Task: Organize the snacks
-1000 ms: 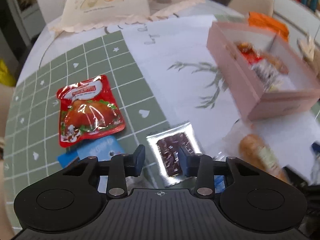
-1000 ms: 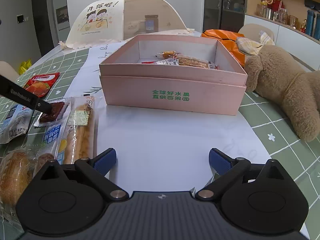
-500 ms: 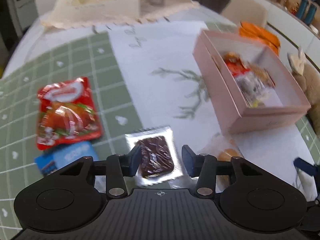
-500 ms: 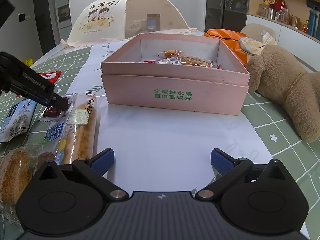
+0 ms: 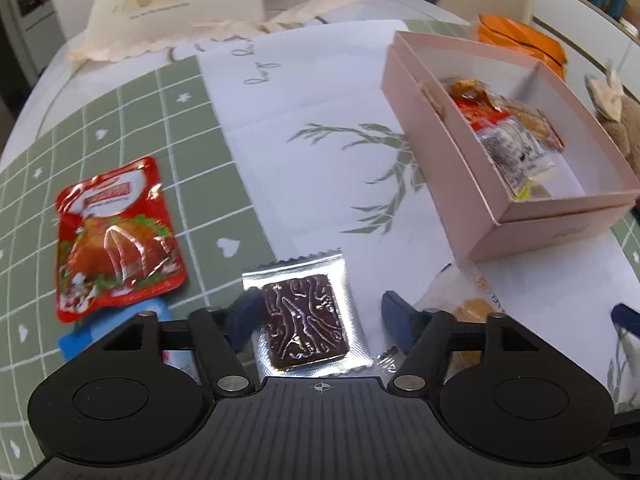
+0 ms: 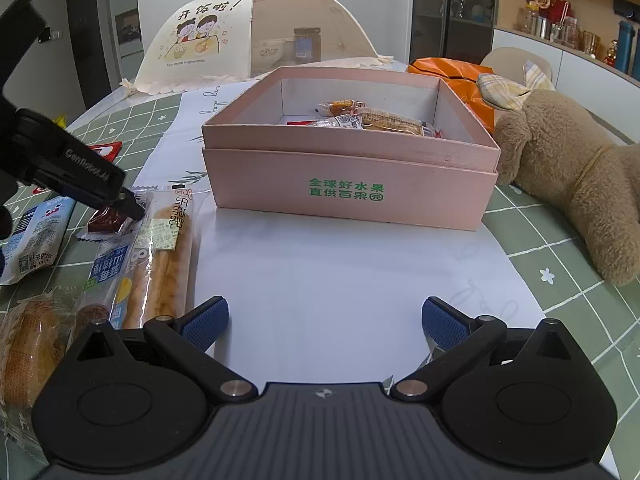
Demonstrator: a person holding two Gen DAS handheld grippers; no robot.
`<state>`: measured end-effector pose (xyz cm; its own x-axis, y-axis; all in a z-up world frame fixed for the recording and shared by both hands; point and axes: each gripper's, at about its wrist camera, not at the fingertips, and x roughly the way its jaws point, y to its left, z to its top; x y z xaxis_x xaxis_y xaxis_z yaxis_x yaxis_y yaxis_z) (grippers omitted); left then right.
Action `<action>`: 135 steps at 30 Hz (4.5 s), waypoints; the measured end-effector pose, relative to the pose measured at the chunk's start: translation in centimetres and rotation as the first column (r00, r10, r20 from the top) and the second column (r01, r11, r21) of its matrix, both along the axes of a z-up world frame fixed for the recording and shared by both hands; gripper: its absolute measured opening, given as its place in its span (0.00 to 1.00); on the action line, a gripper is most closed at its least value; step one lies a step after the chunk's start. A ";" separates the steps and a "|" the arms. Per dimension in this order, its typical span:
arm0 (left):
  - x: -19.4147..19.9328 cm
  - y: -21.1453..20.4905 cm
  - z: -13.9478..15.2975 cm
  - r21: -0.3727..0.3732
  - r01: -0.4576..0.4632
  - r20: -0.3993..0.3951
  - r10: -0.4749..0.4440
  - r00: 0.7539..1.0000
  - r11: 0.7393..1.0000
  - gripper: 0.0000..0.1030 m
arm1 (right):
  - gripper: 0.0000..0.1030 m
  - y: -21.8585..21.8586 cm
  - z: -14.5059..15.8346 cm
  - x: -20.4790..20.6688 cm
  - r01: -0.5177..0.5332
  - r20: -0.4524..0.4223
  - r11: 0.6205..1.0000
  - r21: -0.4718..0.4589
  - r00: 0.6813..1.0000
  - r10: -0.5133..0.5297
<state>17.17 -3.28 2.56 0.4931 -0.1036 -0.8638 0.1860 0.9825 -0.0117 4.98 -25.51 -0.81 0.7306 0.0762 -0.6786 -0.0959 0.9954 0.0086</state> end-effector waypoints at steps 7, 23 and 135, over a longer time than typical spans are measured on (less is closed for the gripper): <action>-1.8 1.1 0.0 -0.022 0.045 0.054 -0.043 0.998 0.999 0.54 | 1.00 -0.3 0.1 0.0 -0.035 -0.016 0.999 0.001 0.999 0.035; -10.6 13.8 7.4 -0.314 -0.291 0.146 0.349 0.926 0.904 0.47 | 0.90 4.6 8.4 2.8 -0.289 0.009 0.957 0.027 0.957 0.289; -13.4 1.6 6.1 -0.411 0.018 -0.048 -0.041 0.998 0.911 0.48 | 0.27 1.1 8.5 -3.4 -0.322 -0.087 0.941 0.108 0.939 0.331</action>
